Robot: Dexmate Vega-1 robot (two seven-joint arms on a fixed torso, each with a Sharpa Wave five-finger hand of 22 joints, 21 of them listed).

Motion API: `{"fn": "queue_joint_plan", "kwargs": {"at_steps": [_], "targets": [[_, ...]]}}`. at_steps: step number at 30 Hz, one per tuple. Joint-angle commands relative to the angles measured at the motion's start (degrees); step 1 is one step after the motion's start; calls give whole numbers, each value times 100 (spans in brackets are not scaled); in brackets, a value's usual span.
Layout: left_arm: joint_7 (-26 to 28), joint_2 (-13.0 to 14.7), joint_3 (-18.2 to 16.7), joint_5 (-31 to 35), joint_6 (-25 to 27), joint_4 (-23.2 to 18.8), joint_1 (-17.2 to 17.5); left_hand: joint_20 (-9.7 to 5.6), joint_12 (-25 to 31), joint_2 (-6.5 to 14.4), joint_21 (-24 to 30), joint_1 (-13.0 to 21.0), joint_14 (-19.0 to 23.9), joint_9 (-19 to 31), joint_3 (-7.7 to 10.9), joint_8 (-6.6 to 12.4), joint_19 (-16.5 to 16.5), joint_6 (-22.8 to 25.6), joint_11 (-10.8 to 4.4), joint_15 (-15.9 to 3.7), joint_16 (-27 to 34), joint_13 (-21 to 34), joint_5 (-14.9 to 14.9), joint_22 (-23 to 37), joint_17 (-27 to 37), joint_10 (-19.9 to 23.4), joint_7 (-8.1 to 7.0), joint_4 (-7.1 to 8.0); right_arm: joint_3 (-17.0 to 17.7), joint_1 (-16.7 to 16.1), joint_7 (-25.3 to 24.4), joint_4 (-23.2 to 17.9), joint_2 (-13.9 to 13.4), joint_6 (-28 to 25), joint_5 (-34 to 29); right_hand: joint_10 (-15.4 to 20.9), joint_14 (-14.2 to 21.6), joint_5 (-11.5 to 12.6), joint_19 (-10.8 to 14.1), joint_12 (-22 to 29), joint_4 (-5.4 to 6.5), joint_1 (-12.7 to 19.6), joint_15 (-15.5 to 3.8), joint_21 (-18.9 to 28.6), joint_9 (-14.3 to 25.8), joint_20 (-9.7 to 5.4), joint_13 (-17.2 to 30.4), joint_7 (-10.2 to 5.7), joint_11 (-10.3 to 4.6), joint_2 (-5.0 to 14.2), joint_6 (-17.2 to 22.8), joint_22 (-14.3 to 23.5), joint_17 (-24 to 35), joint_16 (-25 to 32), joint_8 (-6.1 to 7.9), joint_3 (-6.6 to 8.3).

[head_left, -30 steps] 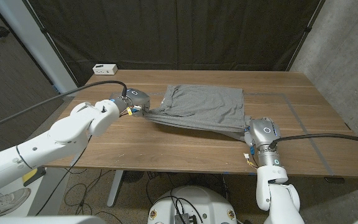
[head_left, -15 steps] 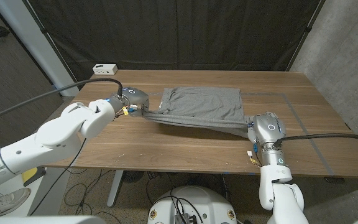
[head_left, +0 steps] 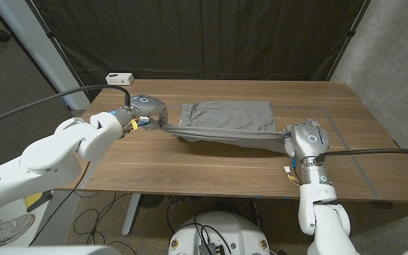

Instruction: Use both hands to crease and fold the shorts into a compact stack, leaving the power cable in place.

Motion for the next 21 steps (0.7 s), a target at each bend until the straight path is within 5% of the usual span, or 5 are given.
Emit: {"fn": "queue_joint_plan", "kwargs": {"at_steps": [1, 21], "targets": [[162, -686, -1142, 147, -607, -231, 870, -13, 268, 33, 42, 62, 58, 14, -25, -14, 6, 57, -359, -1008, 27, 842, 2, 14, 21, 389, 14, -14, 170, 9, -34, -78, -48, 200, -151, 29, 65, 32, -45, 55, 38, 82, -936, 43, 16, -248, 38, -39, -12, 13, -6, 13, 28, -29, 50, -17], [-158, -1764, -1378, 760, -1168, -155, 668, -41, 224, 19, 122, 104, 7, 13, -74, -110, 34, 88, -366, -1007, -4, 761, -2, 25, 23, 446, 0, -14, 358, 451, 197, 50, -142, 837, -262, 11, 75, 73, -78, 115, 71, 111, -945, 73, 38, -239, 138, -68, -49, 16, 1, 11, 90, -136, 33, -79]]}}
